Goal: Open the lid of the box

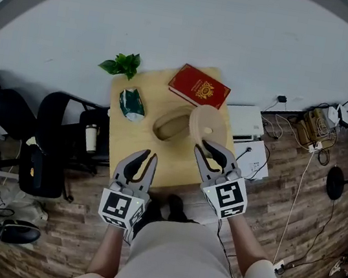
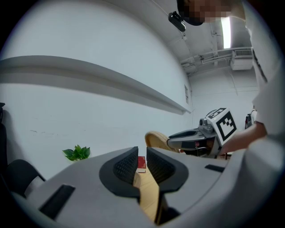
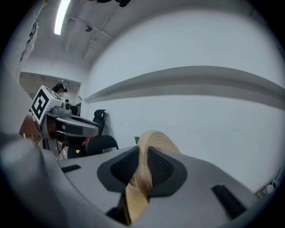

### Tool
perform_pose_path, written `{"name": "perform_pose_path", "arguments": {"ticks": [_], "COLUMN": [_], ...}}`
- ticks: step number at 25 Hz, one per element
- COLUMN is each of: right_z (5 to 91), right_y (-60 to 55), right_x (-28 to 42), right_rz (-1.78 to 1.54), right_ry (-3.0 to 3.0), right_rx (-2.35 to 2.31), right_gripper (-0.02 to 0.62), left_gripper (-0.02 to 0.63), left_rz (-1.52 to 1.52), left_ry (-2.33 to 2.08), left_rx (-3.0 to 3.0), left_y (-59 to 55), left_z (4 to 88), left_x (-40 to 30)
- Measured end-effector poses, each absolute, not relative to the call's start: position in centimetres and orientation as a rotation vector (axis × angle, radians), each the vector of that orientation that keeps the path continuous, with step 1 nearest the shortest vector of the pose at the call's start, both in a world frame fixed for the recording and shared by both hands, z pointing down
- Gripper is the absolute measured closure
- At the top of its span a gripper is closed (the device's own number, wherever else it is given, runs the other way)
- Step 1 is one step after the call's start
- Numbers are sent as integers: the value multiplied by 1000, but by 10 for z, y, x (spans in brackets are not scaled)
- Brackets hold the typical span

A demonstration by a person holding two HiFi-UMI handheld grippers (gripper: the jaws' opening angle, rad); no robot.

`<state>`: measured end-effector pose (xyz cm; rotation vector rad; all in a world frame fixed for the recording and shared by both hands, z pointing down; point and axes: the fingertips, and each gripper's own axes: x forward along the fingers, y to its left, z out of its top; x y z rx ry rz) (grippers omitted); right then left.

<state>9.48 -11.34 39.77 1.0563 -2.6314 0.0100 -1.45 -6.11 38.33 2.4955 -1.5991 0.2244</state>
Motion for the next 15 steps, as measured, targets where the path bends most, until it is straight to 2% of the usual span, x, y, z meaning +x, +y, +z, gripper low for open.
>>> {"name": "perform_pose_path", "arguments": {"ticks": [15], "right_z": [393], "right_y": [-105], "right_x": [120], "right_rz": [150], "right_ry": [-2654], "right_rx": [1165], "right_gripper": [529], "left_gripper": [571], "left_rz": [213], "left_ry": [-1585], "left_rx": [2491], "left_y": [-54], "left_z": [385], "left_x": [-6]}}
